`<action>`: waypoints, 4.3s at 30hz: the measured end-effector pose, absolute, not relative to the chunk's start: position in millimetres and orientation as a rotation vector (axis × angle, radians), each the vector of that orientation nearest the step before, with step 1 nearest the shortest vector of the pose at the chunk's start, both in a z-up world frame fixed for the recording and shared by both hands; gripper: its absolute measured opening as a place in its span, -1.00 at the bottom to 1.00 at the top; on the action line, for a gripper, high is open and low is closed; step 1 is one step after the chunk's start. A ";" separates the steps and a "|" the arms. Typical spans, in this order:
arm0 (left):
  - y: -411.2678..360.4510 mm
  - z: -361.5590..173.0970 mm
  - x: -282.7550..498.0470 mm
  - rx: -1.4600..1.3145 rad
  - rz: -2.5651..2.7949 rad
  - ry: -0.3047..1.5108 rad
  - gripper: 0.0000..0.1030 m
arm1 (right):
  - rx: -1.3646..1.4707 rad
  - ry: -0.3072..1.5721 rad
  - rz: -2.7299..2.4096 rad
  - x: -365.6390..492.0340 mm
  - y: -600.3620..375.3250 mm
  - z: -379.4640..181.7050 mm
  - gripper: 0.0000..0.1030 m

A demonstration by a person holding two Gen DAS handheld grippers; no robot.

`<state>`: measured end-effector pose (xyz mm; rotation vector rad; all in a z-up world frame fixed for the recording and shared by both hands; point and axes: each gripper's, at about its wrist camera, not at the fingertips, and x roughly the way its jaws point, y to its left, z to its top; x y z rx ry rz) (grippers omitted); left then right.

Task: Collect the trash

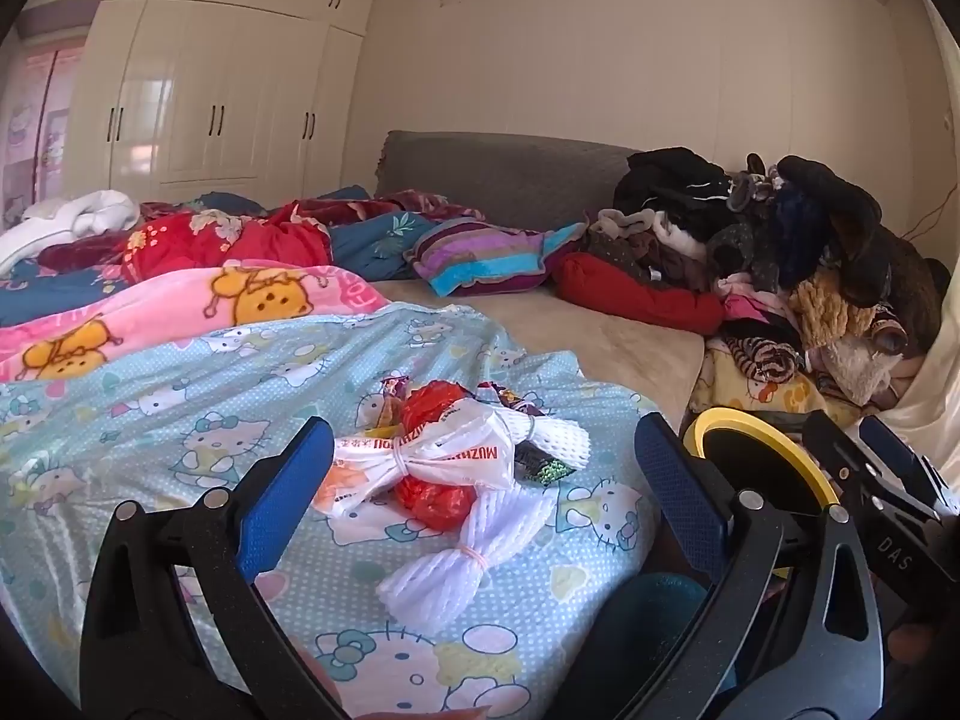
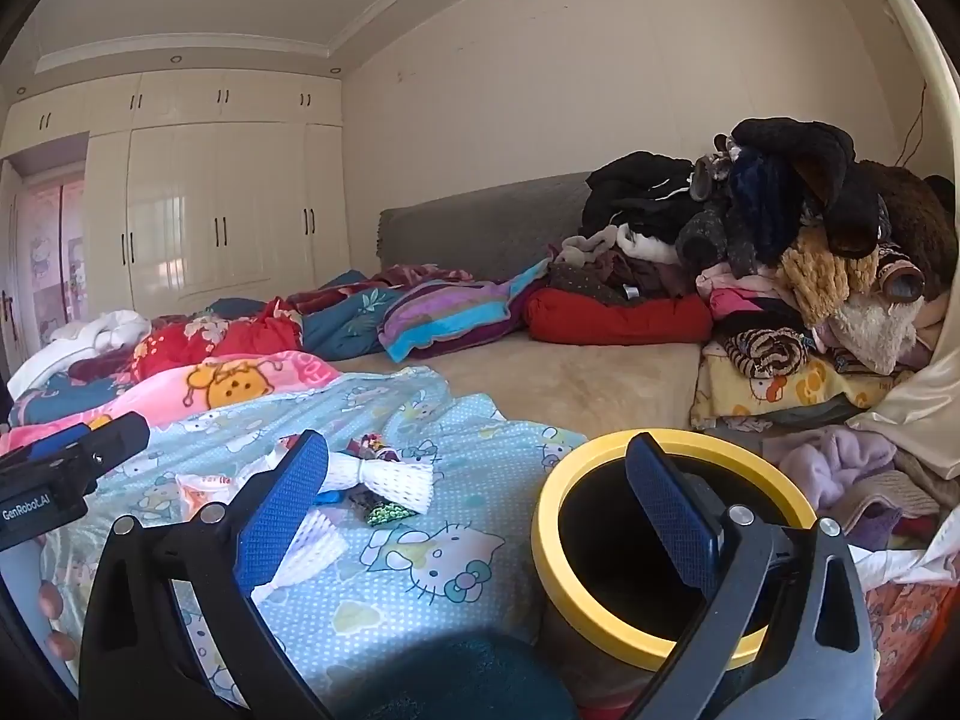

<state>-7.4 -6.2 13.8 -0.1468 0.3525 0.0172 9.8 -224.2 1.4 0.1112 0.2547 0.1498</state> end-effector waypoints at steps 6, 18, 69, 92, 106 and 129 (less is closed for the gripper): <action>-5.5 12.7 -5.8 -0.144 0.016 0.347 0.79 | 0.106 0.256 0.147 9.9 -223.9 -0.5 0.88; -5.1 13.7 -5.0 -0.141 0.016 0.344 0.79 | 0.101 0.261 0.151 10.1 -220.9 -0.6 0.88; 49.5 11.1 4.0 -0.206 0.136 0.339 0.79 | 0.078 0.427 0.367 44.5 -150.6 -19.0 0.88; 122.9 -61.6 95.2 -0.212 -0.004 0.562 0.79 | 0.055 0.863 0.415 139.9 -93.9 -84.0 0.44; 132.1 -102.2 118.6 -0.410 -0.165 0.633 0.21 | 0.229 1.014 0.535 150.1 -109.7 -108.0 -0.66; 122.1 -30.0 68.9 -0.420 -0.136 0.465 -0.72 | 0.279 0.848 0.537 141.1 -148.3 -59.7 -0.74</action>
